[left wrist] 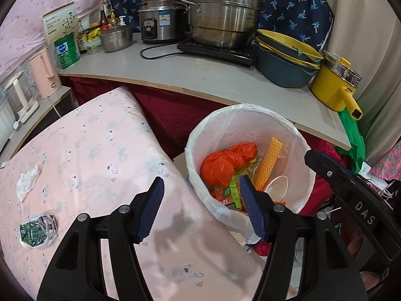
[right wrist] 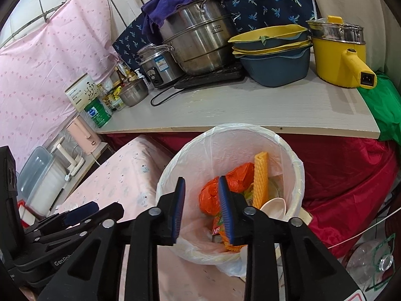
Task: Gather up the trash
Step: 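Open both tools over the bin and move them back to the table, then grasp the green crumpled packet with the right tool while the left tool grasps the white tissue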
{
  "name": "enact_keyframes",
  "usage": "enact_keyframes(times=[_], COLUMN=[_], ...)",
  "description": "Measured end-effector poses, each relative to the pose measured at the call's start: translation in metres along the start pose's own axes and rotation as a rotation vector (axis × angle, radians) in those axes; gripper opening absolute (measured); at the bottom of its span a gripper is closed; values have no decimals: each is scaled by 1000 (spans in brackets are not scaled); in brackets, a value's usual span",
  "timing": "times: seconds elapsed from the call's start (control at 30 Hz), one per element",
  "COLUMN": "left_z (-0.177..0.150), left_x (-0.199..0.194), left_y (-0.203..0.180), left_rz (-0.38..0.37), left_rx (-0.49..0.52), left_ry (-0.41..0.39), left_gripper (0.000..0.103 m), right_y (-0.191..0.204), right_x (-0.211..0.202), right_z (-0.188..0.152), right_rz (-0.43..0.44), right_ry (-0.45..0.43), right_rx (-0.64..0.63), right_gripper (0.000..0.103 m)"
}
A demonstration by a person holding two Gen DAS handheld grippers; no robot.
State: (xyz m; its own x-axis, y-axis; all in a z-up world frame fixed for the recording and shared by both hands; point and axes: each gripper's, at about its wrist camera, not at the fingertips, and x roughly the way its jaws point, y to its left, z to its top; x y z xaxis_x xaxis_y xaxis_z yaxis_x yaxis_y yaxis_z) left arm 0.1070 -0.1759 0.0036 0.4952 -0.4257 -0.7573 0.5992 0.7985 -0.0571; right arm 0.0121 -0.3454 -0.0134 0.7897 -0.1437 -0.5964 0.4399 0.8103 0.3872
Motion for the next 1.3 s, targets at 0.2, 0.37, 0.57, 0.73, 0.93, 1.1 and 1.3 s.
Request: enact_keyframes(times=[0.2, 0.37, 0.57, 0.73, 0.93, 1.1, 1.3], left_z=[-3, -9, -22, -35, -57, -77, -104], left_x=[-15, -28, -43, -55, -69, -77, -87], left_y=[21, 46, 83, 121, 167, 203, 245], left_rz=[19, 44, 87, 128, 183, 234, 292], left_rx=[-31, -78, -136, -205, -287, -344, -408], left_ry=[-26, -44, -52, -57, -55, -45, -32], left_gripper=[63, 65, 65, 67, 67, 67, 67], right_y=[24, 48, 83, 115, 155, 188, 227], right_x=[-3, -5, -3, 2, 10, 17, 29], right_z=[-1, -4, -14, -26, -45, -63, -88], right_rz=[15, 35, 71, 107, 151, 187, 227], right_ry=[-3, -2, 17, 44, 83, 116, 165], right_rx=[-39, -78, -124, -170, -232, -279, -338], right_gripper=[36, 40, 43, 43, 43, 43, 43])
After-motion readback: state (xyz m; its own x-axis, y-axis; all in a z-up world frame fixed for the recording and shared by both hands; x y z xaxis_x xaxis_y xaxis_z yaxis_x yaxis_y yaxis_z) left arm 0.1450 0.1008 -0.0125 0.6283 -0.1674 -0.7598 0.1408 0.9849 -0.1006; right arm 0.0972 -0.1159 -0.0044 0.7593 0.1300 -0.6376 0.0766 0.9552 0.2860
